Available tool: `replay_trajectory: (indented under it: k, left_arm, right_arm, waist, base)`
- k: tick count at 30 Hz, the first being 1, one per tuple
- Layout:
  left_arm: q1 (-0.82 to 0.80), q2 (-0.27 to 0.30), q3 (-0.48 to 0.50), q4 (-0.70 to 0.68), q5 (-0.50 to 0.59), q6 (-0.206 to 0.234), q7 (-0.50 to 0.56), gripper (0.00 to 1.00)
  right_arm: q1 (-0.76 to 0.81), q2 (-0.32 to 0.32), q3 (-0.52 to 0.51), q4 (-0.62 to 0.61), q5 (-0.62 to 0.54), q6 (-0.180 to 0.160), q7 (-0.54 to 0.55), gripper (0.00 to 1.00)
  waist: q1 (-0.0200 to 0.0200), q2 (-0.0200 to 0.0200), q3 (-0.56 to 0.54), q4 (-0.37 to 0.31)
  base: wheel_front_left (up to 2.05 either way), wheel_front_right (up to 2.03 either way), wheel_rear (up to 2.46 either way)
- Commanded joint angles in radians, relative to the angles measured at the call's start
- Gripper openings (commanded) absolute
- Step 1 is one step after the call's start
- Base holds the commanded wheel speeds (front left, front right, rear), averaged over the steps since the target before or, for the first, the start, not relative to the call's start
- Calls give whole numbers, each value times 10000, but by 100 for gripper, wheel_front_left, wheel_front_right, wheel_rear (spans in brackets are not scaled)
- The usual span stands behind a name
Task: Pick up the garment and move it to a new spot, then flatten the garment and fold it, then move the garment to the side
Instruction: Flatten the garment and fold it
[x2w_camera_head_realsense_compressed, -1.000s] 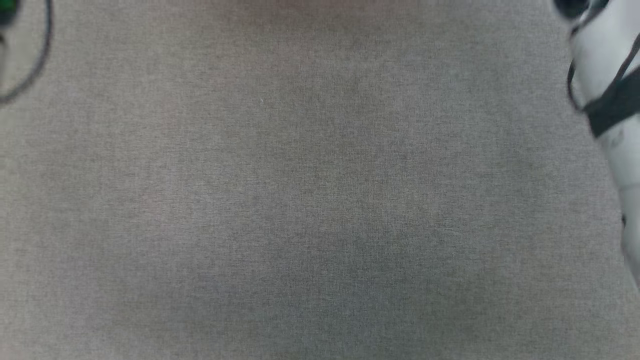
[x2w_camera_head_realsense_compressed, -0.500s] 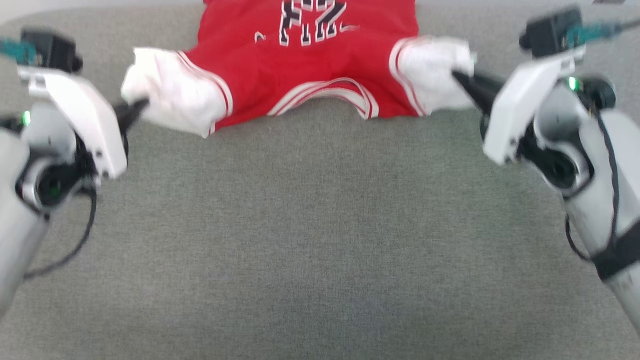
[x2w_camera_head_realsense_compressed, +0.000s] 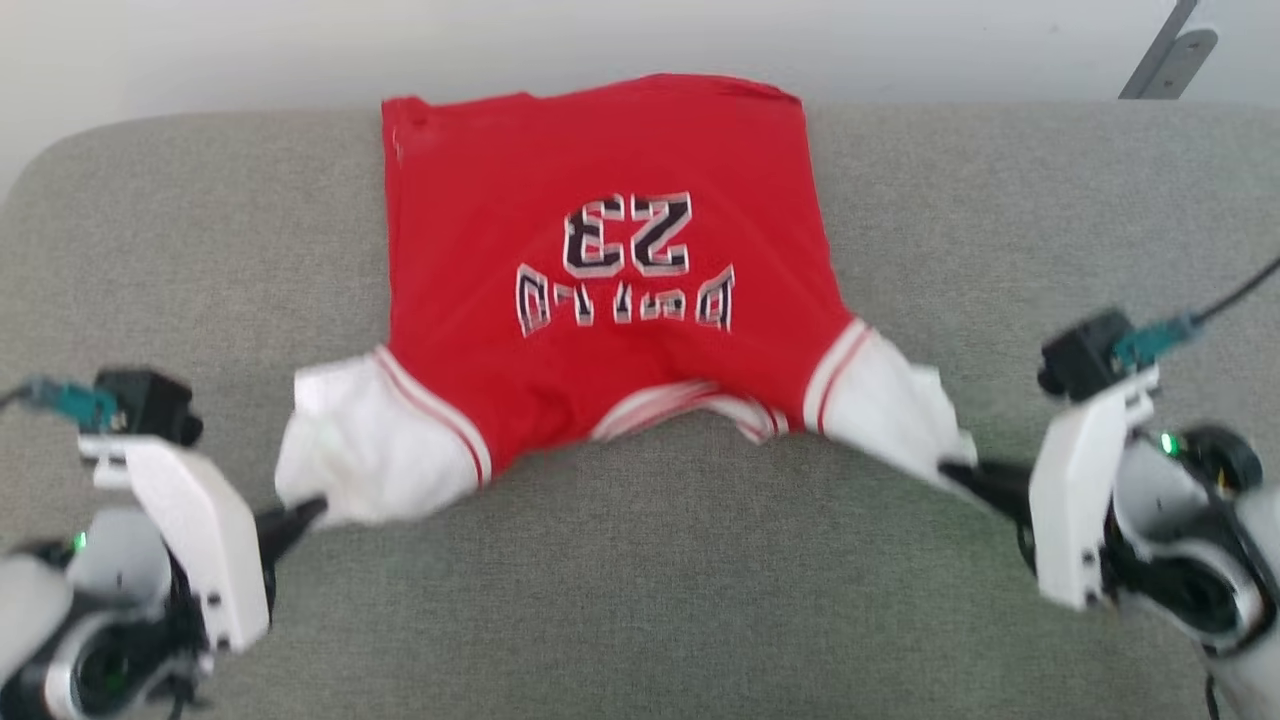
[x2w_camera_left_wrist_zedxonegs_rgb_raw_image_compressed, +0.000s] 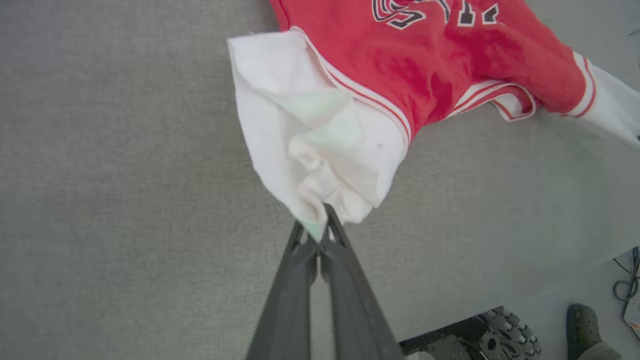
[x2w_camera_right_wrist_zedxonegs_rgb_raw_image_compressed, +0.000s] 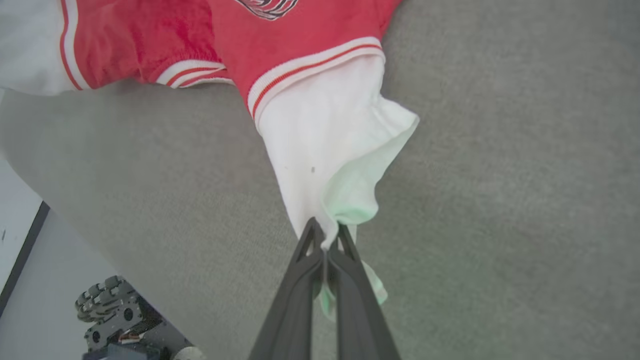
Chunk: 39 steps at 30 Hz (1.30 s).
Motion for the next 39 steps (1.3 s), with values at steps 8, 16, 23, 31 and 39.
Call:
replay_trajectory:
  k: [8,16,23,31,39]
  left_arm:
    - [1905,962,-1,-1826,-681,1085,-534,0]
    - [3083,1209,-386,-2449,-1142,1594,-554,0]
    - [3185,720,-470,-2041,-1148,1371,-816,0]
    - [2837,351,-404,-1442,-920,1005,-1002,0]
    - [2711,313,-160,-1416,-901,793,-1281,0]
  right_arm:
    - [2811,166,-1319,-2129,-61,-3,1827,0]
    - [4905,753,-2315,-3684,-415,-3,3439,0]
    - [5020,1010,-2203,-3718,-1244,-3,3325,0]
    - [4277,891,-1501,-2656,-2227,-3,2003,100]
    - [3615,1085,-2560,-4160,-2334,-3,2262,100]
  waist:
    - [0,0,58,11]
    - [0,0,367,42]
    - [0,0,604,92]
    - [0,0,790,118]
    - [0,0,1006,173]
  base:
    - [0,0,0]
    - [0,0,0]
    - [0,0,0]
    - [0,0,0]
    - [0,0,0]
